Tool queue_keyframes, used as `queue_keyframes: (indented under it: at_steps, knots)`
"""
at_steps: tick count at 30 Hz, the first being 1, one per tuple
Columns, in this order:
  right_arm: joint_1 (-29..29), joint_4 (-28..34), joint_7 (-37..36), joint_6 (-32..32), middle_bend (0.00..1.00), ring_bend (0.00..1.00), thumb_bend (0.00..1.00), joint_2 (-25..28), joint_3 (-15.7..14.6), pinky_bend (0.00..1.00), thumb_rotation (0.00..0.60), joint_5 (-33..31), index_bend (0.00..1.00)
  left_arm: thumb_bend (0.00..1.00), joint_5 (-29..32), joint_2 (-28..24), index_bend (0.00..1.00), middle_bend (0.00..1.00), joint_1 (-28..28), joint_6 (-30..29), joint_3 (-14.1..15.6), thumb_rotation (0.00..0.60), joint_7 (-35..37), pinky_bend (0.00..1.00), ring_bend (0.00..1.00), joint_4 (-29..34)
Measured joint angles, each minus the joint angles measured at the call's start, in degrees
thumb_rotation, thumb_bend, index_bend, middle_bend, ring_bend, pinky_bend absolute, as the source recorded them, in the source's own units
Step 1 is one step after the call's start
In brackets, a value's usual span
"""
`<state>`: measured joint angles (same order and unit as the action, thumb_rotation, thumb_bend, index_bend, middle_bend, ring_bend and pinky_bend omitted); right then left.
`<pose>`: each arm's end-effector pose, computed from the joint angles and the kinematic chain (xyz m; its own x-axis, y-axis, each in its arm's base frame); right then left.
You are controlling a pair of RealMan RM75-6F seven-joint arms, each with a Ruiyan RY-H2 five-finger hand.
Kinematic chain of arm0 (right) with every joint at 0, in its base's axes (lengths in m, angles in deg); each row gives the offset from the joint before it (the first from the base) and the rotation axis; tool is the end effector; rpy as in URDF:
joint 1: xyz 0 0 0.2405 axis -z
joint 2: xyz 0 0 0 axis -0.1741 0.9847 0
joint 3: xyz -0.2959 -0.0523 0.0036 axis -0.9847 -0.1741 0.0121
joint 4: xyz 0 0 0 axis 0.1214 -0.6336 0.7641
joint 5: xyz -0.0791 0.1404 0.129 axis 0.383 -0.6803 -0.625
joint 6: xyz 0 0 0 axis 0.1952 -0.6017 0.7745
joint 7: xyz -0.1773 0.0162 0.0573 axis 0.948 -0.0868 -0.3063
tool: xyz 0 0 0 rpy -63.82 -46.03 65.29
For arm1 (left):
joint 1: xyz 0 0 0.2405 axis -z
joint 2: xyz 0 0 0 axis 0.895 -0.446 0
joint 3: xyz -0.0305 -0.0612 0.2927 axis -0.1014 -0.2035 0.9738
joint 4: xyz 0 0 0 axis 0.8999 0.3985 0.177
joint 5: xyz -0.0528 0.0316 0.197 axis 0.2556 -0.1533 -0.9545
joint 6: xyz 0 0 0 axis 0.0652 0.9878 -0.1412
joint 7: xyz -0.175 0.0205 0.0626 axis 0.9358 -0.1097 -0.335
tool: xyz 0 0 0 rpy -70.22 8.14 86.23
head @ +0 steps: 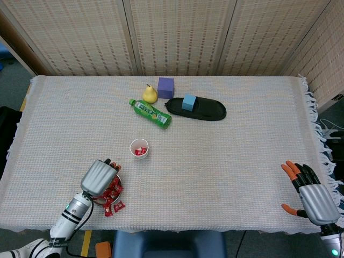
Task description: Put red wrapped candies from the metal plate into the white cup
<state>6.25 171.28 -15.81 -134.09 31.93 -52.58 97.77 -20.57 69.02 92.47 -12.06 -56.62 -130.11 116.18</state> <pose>-0.3381 -0.1963 0.1815 0.4112 -0.1622 0.8970 -0.9112 -0.1017 0.3993 -0.1926 0.3324 0.0210 0.7219 -0.0802 0.6873 0.5782 -0.4757 -0.6628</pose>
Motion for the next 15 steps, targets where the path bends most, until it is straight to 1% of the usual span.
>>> queue_keyframes:
  at_steps: [3,4,6,8,9,10,12,13,14,15]
  knots:
    - [-0.17,-0.06,-0.10,0.46,0.00,0.00,0.00,-0.03,0.40,0.00,0.600,-1.09,0.00,0.40,2.75,-0.51,0.63,0.63,2.38,2.23,-2.65,0.600,-0.87,0.86,0.53,1.43]
    - [-0.28,-0.05,-0.14,0.78,0.00,0.00,0.00,-0.04,0.55,0.00,0.600,-1.50,0.00,0.40,3.76,-0.75,0.61,0.63,3.05,3.00,-3.20,0.600,-1.13,0.85,0.53,1.94]
    - [-0.52,-0.06,-0.15,1.20,0.00,0.00,0.00,-0.06,0.72,0.00,0.600,-1.81,0.00,0.40,4.83,-1.10,0.53,0.60,3.37,3.61,-3.21,0.600,-1.41,0.85,0.53,2.44]
    - [-0.66,-0.08,-0.12,1.50,0.00,0.00,0.00,-0.07,0.79,0.00,0.600,-1.97,0.00,0.40,5.24,-1.19,0.37,0.47,3.08,3.72,-2.35,0.600,-1.49,0.84,0.46,2.38]
    - [-0.70,-0.07,-0.16,1.63,0.00,0.00,0.00,-0.06,0.78,0.00,0.600,-2.02,0.00,0.40,5.51,-1.19,0.32,0.41,2.87,3.83,-1.80,0.600,-1.40,0.83,0.42,2.26]
    - [-0.74,-0.05,-0.27,1.76,0.00,0.00,0.00,-0.02,0.75,0.00,0.600,-2.06,0.00,0.39,6.16,-1.18,0.24,0.33,2.57,4.13,-1.01,0.600,-1.20,0.82,0.36,2.09]
    - [-0.72,-0.01,-0.39,1.69,0.00,0.00,0.00,0.06,0.69,0.00,0.600,-1.98,0.00,0.39,7.59,-1.38,0.13,0.21,2.14,5.04,0.33,0.600,-1.14,0.74,0.26,2.01]
    - [-0.65,0.00,-0.43,1.50,0.00,0.00,0.00,0.10,0.65,0.00,0.600,-1.83,0.00,0.39,8.79,-1.75,0.09,0.15,1.88,5.91,1.33,0.600,-1.44,0.68,0.21,2.19]
    - [-0.57,0.01,-0.47,1.32,0.00,0.00,0.00,0.14,0.60,0.00,0.600,-1.69,0.00,0.39,9.75,-2.17,0.06,0.10,1.67,6.54,2.15,0.600,-1.89,0.62,0.17,2.51]
    - [-0.48,0.01,-0.49,1.12,0.00,0.00,0.00,0.16,0.55,0.00,0.600,-1.57,0.00,0.38,10.64,-2.66,0.05,0.07,1.45,7.07,2.99,0.600,-2.52,0.58,0.14,2.98]
